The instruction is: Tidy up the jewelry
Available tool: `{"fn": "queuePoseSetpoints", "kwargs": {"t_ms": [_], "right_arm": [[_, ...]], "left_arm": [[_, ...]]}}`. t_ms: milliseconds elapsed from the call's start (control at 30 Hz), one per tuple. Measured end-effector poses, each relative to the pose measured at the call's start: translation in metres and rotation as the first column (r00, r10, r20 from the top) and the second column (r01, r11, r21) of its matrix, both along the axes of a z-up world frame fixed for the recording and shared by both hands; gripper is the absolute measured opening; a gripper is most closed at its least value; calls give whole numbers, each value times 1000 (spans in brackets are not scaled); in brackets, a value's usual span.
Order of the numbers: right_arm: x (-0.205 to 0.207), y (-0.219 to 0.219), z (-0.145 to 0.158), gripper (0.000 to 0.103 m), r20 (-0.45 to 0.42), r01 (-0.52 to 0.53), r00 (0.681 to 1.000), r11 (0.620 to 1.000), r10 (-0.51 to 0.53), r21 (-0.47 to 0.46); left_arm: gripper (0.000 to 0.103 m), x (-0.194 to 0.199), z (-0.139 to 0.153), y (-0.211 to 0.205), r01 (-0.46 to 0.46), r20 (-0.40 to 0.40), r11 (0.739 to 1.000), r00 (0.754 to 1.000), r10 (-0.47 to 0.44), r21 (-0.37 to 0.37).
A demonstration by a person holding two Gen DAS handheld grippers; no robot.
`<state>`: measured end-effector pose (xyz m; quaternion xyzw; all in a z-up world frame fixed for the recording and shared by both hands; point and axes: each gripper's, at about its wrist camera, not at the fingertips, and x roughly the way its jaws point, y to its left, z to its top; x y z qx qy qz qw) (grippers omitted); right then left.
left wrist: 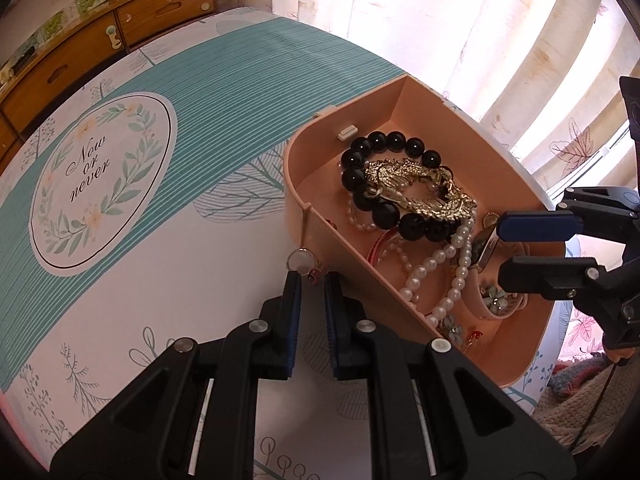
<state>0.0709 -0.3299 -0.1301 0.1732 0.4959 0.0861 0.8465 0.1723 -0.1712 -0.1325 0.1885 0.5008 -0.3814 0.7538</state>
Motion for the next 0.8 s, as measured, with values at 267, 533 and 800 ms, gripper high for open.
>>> {"fn": "queuePoseSetpoints", "kwargs": {"t_ms": [267, 533, 800], "right_arm": [[1, 1, -2, 36, 0, 3, 1000, 1000, -3, 1], [0, 0, -3, 36, -1, 18, 1000, 1000, -18, 7], [-2, -1, -3, 36, 4, 18, 1000, 1000, -18, 13]], "left_arm": [[9, 4, 0, -8, 3, 11, 1000, 1000, -3, 4], [9, 5, -1, -18, -7, 33, 1000, 999, 6, 24], [9, 16, 0, -19, -97, -1, 995, 995, 97, 15]]}}
